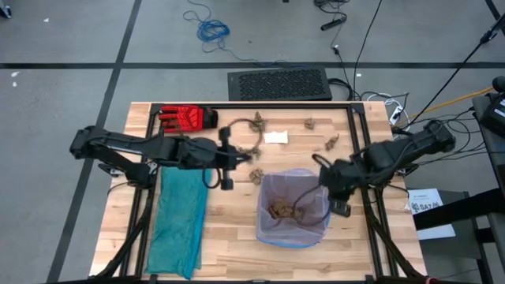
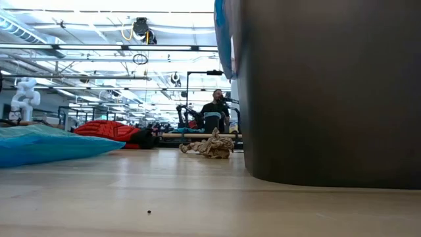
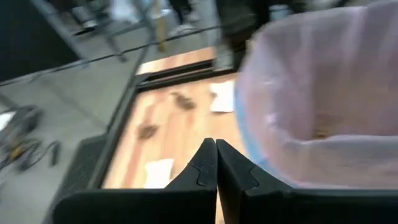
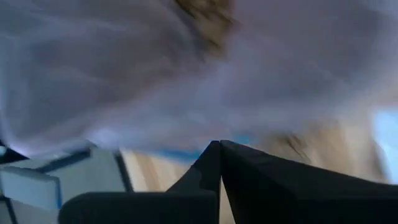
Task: Place trash/remove bag and relplace
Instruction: Adjust the black trash bin on the table
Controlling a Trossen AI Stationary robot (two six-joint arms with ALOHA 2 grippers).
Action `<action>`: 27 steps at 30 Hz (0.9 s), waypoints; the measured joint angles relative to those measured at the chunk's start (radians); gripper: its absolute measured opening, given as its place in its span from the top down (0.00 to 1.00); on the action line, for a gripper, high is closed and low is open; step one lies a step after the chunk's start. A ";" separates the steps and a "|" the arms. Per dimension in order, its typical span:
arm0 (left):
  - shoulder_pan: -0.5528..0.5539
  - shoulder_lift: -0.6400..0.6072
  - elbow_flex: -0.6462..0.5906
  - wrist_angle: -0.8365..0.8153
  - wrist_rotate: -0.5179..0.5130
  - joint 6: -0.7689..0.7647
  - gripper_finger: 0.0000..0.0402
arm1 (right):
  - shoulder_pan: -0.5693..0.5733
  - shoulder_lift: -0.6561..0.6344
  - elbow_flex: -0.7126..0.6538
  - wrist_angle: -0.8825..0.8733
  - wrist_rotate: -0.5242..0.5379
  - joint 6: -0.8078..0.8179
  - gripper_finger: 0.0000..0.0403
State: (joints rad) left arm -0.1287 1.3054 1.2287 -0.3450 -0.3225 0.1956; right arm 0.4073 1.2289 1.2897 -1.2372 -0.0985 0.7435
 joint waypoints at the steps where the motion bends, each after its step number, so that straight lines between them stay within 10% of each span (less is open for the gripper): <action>1: 0.003 -0.023 -0.016 -0.003 -0.026 -0.011 1.00 | 0.011 0.000 -0.026 0.068 0.009 -0.001 1.00; 17: 0.077 -0.369 -0.360 0.078 -0.158 -0.189 1.00 | -0.063 0.023 -0.261 0.588 0.126 -0.203 1.00; 27: 0.076 -0.469 -0.439 0.078 -0.184 -0.231 1.00 | -0.056 0.025 -0.230 0.168 0.065 0.012 0.95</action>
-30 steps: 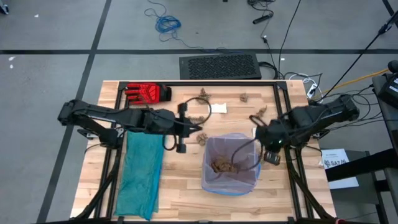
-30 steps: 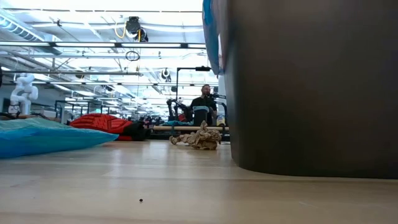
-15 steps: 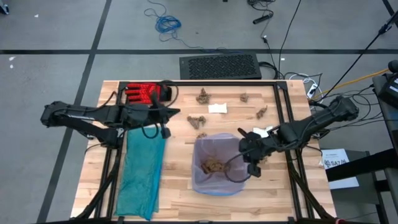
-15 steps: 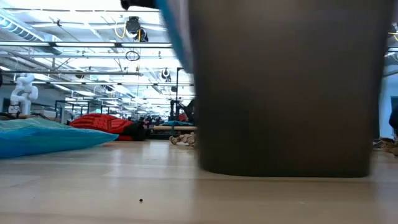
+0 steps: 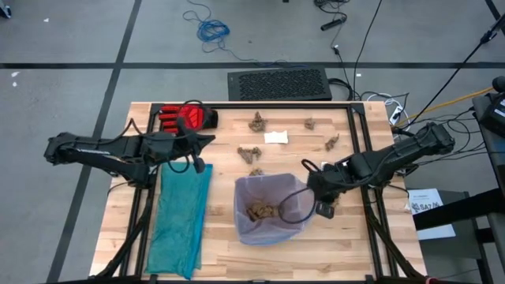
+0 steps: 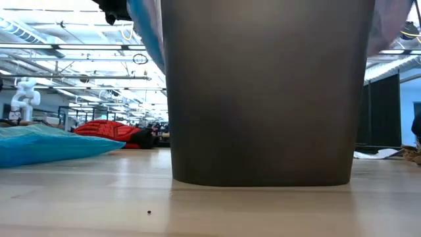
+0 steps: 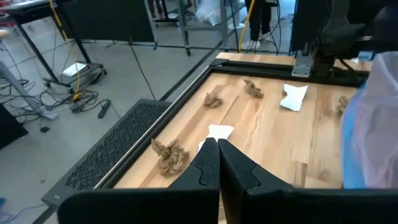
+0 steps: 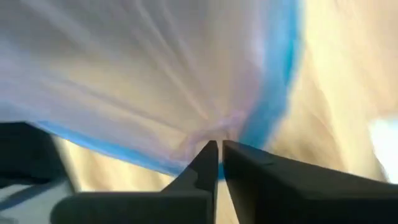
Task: Place trash/remove bag and relplace
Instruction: Adjust the black trash bin on the table
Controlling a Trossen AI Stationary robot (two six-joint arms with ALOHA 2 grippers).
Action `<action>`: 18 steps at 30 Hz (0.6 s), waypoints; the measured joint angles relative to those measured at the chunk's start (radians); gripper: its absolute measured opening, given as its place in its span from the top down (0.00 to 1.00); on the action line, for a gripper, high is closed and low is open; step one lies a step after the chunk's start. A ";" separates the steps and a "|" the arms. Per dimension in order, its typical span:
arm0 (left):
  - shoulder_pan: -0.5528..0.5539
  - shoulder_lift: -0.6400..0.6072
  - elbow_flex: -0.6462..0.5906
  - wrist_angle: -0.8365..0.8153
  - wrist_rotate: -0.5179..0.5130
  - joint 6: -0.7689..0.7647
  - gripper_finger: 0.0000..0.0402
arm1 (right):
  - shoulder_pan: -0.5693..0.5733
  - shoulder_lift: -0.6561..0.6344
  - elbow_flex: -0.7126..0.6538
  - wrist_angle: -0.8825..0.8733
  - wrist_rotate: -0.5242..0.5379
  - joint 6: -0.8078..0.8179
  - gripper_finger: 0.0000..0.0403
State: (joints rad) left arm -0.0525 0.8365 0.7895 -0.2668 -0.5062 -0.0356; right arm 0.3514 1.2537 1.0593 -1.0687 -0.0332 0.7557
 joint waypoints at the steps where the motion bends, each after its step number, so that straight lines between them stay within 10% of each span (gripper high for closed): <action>1: 0.000 -0.006 -0.004 0.001 -0.001 -0.007 1.00 | 0.011 -0.001 -0.006 -0.052 0.018 0.039 0.94; 6: 0.000 -0.021 -0.011 0.007 -0.001 -0.011 1.00 | 0.056 0.000 -0.064 -0.158 0.035 0.150 0.83; 18: 0.000 -0.021 -0.011 0.024 -0.001 -0.008 1.00 | 0.071 -0.003 -0.089 0.234 0.029 0.118 0.62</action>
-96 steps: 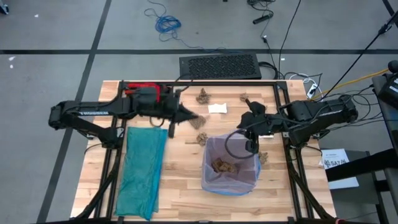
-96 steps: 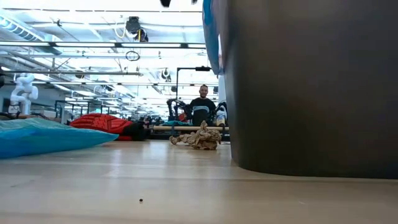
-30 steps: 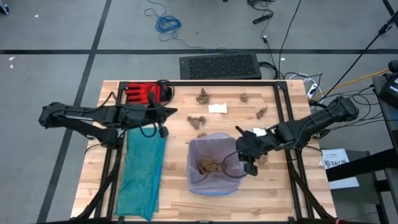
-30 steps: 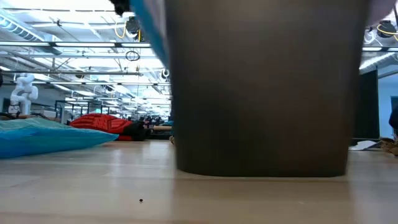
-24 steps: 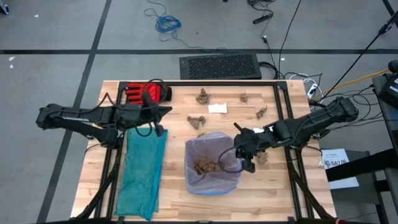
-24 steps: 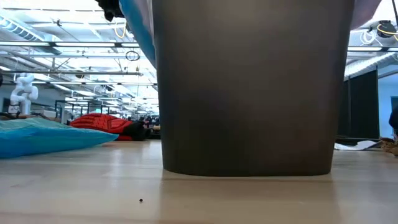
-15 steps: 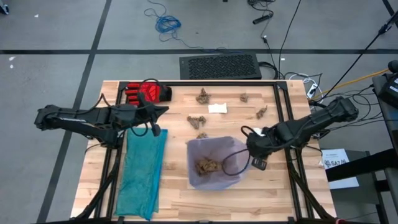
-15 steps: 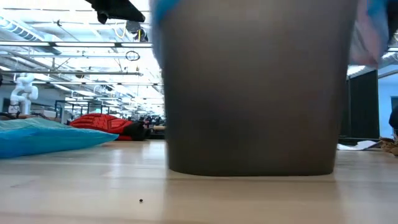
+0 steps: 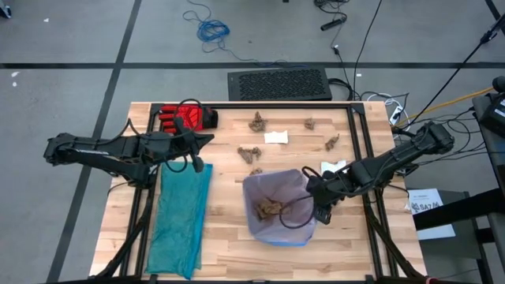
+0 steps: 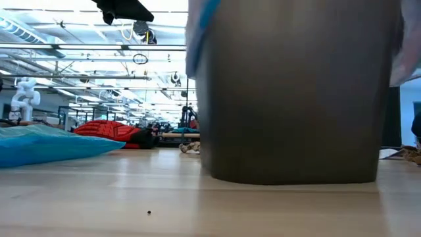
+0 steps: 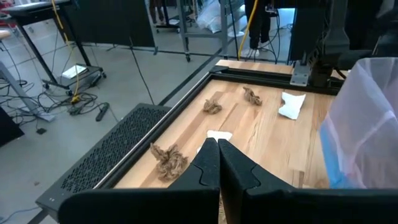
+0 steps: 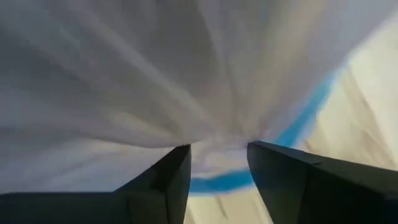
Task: Place trash/remove bag and relplace
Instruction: Adjust the black trash bin on the table, then put the brown napkin into the black trash bin
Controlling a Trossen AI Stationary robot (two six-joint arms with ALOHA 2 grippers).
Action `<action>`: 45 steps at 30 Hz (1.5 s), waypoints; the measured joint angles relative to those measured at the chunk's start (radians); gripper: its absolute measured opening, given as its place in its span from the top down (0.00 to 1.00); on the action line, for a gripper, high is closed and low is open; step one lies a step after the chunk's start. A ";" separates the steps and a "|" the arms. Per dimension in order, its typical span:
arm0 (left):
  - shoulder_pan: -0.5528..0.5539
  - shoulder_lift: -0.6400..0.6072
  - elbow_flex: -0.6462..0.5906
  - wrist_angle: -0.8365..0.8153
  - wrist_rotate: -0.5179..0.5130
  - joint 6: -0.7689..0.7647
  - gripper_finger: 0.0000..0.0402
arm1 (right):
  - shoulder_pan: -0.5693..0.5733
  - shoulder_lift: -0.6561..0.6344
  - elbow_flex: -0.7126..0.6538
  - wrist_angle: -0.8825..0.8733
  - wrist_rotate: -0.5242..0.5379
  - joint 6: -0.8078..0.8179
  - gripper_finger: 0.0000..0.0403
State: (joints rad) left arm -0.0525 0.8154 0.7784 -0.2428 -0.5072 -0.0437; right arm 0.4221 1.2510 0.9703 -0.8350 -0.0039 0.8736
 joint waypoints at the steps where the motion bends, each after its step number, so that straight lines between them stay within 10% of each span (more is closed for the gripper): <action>1: 0.000 0.000 0.000 0.000 0.000 0.000 1.00 | 0.000 0.000 0.000 0.034 0.000 -0.004 0.62; 14: 0.000 -0.062 0.000 -0.105 -0.017 -0.023 1.00 | -0.031 0.028 0.000 0.308 0.028 -0.158 0.61; 27: 0.000 -0.145 0.000 -0.175 -0.029 -0.056 1.00 | 0.092 0.003 0.104 -0.200 0.062 0.059 0.61; 45: 0.000 -0.144 0.000 -0.184 0.003 -0.109 1.00 | 0.156 0.008 -0.353 0.041 0.056 0.323 0.61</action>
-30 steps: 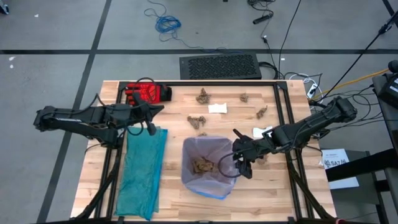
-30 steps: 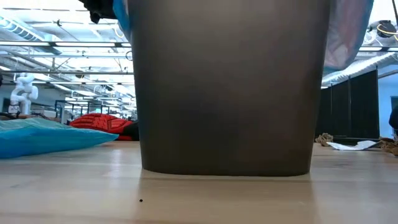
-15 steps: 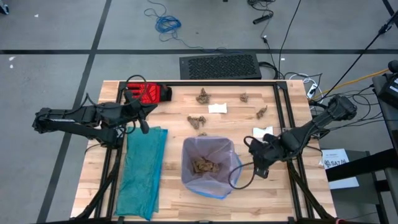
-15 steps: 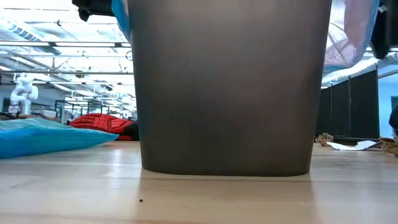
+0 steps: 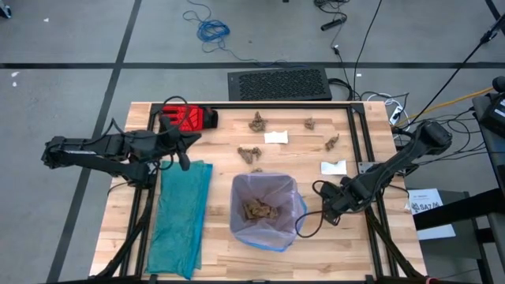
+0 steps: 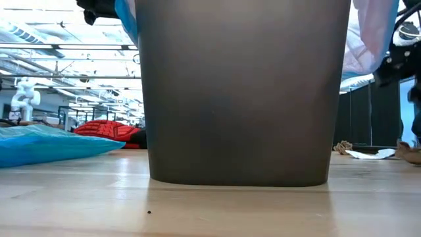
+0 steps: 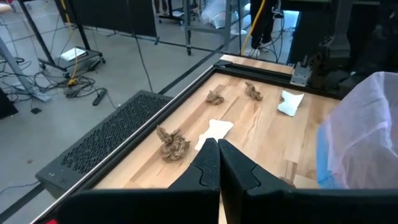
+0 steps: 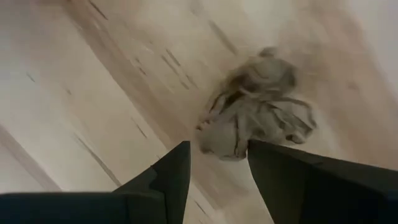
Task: Place trash/remove bag and relplace
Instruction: Put the brown napkin into the black trash bin
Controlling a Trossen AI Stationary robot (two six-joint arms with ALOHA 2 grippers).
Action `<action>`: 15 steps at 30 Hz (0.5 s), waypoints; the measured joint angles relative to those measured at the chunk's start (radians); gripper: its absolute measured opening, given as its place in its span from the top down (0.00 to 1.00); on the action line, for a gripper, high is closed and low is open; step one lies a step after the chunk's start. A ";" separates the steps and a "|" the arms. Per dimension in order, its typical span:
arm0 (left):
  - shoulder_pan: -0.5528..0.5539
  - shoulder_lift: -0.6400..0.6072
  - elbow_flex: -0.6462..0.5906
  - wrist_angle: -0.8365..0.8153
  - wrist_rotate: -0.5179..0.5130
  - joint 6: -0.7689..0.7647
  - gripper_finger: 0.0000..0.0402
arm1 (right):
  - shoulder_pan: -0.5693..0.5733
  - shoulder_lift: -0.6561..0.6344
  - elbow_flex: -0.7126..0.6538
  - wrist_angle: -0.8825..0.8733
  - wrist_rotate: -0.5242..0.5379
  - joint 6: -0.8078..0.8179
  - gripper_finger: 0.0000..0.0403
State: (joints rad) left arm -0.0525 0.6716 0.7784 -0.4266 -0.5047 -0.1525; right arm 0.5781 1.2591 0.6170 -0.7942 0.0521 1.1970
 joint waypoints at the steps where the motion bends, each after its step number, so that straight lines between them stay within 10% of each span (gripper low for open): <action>1: 0.000 0.000 0.000 0.001 0.000 0.000 1.00 | 0.000 0.000 -0.020 0.037 0.000 0.004 0.62; 10: 0.000 0.005 0.000 -0.001 0.003 0.001 1.00 | -0.003 0.000 -0.065 0.122 0.081 0.059 0.96; 15: 0.000 0.006 0.000 -0.002 0.003 0.008 1.00 | -0.002 0.000 0.010 0.182 0.104 0.009 0.88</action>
State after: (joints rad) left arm -0.0525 0.6773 0.7788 -0.4286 -0.5014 -0.1446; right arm 0.5762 1.2591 0.6274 -0.6119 0.1565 1.2061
